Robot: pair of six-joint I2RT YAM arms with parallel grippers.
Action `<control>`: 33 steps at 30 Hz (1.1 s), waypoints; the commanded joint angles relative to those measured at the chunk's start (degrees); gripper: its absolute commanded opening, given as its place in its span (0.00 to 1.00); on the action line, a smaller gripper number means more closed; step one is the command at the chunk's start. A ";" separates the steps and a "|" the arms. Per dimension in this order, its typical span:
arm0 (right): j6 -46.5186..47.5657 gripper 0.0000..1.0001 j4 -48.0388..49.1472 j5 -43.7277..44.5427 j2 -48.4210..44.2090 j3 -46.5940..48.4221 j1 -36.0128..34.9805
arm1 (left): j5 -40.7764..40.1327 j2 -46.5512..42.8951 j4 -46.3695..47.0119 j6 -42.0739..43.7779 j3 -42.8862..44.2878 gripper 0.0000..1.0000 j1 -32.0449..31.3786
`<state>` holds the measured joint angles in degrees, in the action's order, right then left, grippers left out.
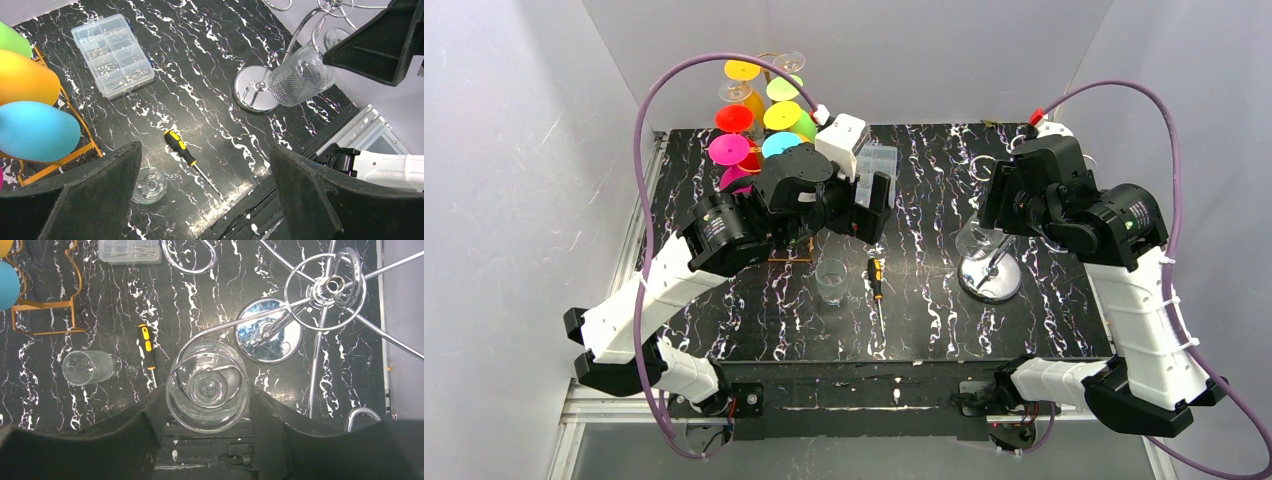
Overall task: Take the wine glass off the wine glass rack
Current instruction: Pick up the wine glass from the wine rack.
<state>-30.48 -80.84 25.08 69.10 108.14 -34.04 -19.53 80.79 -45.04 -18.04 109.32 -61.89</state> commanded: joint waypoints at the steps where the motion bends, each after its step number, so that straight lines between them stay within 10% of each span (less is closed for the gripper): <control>1: 0.01 0.35 5.12 0.06 0.14 2.58 -0.06 | -1.56 -1.83 -0.24 -0.15 -0.07 0.99 0.07; 33: -1.18 0.34 8.24 8.31 0.12 1.66 -0.06 | -1.92 -1.98 -0.16 0.10 -0.59 0.99 0.19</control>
<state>-31.14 -76.12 29.67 70.24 108.22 -34.04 -20.14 80.79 -45.01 -18.04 109.14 -61.89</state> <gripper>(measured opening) 0.638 0.992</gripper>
